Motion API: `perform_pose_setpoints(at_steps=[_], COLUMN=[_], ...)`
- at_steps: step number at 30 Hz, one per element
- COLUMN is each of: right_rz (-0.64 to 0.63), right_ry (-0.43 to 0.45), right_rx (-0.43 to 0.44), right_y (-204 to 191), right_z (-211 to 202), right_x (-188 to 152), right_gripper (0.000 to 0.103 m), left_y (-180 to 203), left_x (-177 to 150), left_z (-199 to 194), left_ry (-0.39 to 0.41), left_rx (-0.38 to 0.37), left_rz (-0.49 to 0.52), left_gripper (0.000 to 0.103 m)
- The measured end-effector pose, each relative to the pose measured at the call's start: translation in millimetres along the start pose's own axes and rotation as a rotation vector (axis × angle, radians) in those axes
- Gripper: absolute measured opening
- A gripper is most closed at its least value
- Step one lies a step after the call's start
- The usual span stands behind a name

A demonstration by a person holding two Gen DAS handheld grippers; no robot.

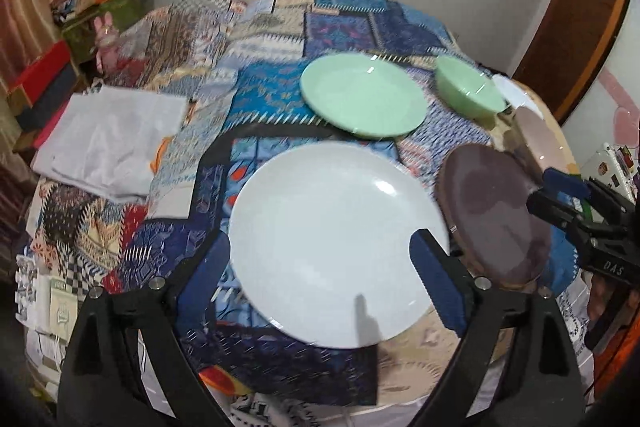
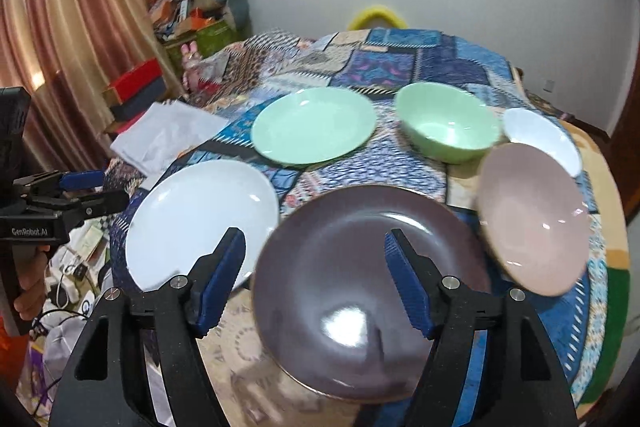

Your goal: Organize plates and bowls

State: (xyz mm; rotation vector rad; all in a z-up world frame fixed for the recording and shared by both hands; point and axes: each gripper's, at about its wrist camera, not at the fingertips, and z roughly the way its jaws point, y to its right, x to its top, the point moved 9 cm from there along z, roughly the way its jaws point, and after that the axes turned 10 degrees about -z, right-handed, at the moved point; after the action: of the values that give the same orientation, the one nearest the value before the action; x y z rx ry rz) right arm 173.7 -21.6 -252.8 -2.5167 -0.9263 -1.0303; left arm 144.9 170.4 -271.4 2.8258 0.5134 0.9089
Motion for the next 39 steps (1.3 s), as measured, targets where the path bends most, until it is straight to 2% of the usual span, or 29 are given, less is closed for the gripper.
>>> perform_pose_setpoints(at_steps=[5, 11, 15, 17, 20, 22, 28, 31, 39], right_rz=[-0.040, -0.044, -0.059, -0.064, -0.071, -0.087, -0.134, -0.149, -0.124], right_ry=[-0.064, -0.101, -0.112, -0.132, -0.165, -0.181, -0.249, -0.264, -0.272], right_rx=[0.005, 0.036, 0.053, 0.066, 0.090, 0.086, 0.090, 0.091, 0.089], right_y=[-16, -27, -31, -33, -38, -41, -45, -46, -45], right_z=[29, 51, 65, 73, 85, 91, 109, 114, 117], right_x=[3, 6, 12, 14, 14, 14, 12, 10, 4], right_gripper=[0.069, 0.069, 0.065, 0.052, 0.043, 0.039, 0.025, 0.022, 0.022], left_y=[-26, -46, -53, -55, -56, -56, -56, -53, -60], left_x=[-10, -20, -27, -29, -33, -36, -45, -44, -29], left_z=[18, 37, 45, 47, 49, 50, 52, 53, 60], left_ry=[-0.052, -0.096, -0.127, -0.135, -0.150, -0.161, -0.189, -0.190, -0.171], left_rx=[0.007, -0.008, -0.016, -0.024, -0.036, -0.045, -0.085, -0.112, -0.077], left_rz=[-0.024, -0.055, -0.061, -0.061, -0.054, -0.056, -0.073, -0.075, -0.077], left_gripper=[0.092, 0.090, 0.072, 0.068, 0.058, 0.051, 0.036, 0.028, 0.026])
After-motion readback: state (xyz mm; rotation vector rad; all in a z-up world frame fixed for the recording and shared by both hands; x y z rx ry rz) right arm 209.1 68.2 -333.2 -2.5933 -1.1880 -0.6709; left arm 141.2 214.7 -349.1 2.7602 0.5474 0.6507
